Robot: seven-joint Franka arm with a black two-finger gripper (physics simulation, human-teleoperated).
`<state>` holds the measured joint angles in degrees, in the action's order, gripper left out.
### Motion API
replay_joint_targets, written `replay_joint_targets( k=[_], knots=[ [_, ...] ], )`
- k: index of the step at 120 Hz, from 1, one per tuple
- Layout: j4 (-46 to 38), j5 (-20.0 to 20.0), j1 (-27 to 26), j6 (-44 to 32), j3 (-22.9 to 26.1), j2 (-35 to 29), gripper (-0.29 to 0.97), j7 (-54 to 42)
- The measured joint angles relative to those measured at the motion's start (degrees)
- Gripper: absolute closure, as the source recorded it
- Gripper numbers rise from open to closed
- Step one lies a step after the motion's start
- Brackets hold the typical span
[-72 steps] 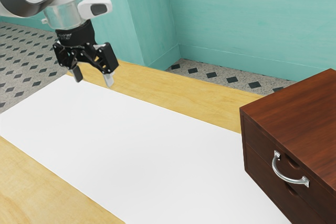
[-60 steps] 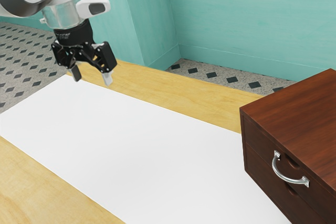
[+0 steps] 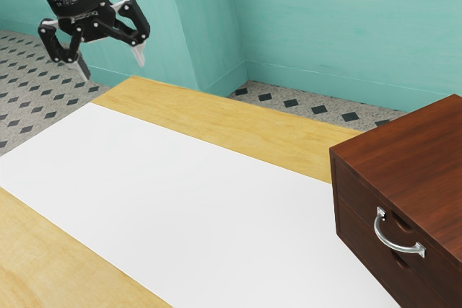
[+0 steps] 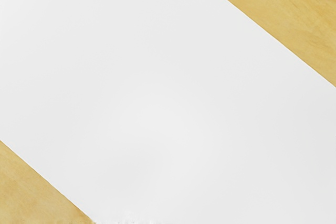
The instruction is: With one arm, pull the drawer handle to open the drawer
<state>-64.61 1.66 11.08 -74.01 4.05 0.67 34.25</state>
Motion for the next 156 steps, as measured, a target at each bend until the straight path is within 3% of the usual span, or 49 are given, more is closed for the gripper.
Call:
replay_joint_targets(
  k=[9, 17, 23, 39, 48, 60, 78, 94, 121, 156],
  knots=[
    [-0.26, -0.05, 3.41, -0.84, 5.53, 1.25, 0.0, 5.93],
    [-0.38, -0.1, 1.81, -1.45, 9.33, 1.65, 0.0, 10.62],
    [-0.53, -0.09, -2.45, -1.79, 11.76, 1.87, 0.0, 13.81],
    [-2.88, -0.14, -19.9, -2.4, 13.84, 3.37, 0.0, 21.12],
    [-3.74, -0.06, -24.18, -3.06, 13.99, 3.96, 0.0, 24.58],
    [-12.69, -0.44, -22.0, -8.0, 14.05, 2.6, 0.0, 28.56],
    [-29.54, -2.74, -15.65, -21.29, 15.55, -5.52, 0.0, 33.41],
    [-38.43, -5.8, -20.22, -32.42, 17.76, -11.91, 0.0, 36.47],
    [-47.24, -8.98, -20.49, -46.86, 17.93, -13.77, 0.02, 40.34],
    [-53.4, -11.56, -19.74, -54.81, 16.6, -16.88, 0.02, 43.66]
  ],
)
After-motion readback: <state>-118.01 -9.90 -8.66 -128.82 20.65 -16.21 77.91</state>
